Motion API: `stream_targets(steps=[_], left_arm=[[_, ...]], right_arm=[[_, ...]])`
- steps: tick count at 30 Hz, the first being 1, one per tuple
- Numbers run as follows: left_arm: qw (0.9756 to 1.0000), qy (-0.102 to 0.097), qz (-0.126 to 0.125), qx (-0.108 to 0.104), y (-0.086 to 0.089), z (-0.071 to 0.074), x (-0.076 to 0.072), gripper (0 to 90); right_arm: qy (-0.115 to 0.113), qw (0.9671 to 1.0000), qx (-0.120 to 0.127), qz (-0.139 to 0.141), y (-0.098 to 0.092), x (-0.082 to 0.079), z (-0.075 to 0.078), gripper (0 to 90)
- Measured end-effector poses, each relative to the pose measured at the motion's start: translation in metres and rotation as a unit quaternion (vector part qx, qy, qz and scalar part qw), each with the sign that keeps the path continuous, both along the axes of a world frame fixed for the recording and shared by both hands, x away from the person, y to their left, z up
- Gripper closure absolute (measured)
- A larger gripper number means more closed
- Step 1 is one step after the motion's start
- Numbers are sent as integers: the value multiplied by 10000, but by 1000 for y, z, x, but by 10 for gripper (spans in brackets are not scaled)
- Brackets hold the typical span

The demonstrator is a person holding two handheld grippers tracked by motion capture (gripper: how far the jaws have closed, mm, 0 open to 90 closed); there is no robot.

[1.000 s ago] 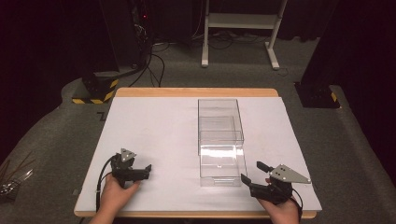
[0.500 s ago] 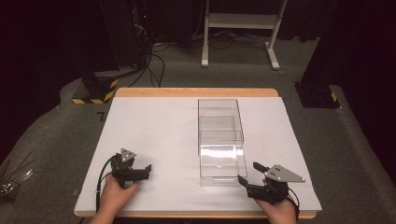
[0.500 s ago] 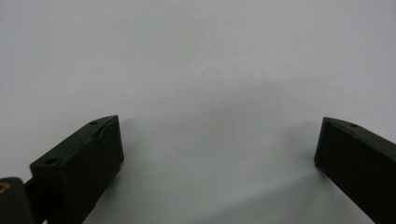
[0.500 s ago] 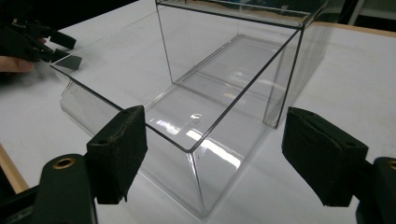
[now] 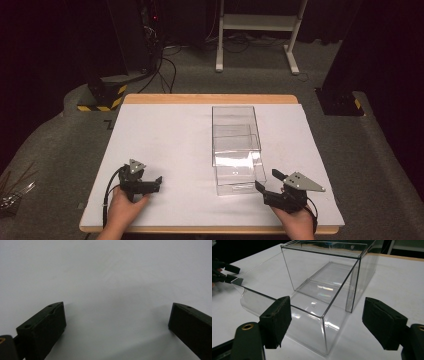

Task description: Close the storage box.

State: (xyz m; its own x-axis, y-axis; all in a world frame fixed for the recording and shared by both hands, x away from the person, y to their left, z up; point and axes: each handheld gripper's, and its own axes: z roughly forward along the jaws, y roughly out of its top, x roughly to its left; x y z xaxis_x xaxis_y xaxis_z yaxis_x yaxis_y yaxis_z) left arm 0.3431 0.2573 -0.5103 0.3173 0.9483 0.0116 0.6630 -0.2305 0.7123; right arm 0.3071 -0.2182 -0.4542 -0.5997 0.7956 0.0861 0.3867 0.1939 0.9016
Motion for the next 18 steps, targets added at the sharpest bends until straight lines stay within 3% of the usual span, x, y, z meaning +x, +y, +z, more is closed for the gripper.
stream_targets(steps=[14,18], left_arm=[[10000,0,-1,-1,0,0,0,15],[10000,0,0,-2,0,0,0,15]], right_arm=[[106,9993,-258,230,3,-1,-9,245],[132,9993,-324,145,7,1,-12,241]])
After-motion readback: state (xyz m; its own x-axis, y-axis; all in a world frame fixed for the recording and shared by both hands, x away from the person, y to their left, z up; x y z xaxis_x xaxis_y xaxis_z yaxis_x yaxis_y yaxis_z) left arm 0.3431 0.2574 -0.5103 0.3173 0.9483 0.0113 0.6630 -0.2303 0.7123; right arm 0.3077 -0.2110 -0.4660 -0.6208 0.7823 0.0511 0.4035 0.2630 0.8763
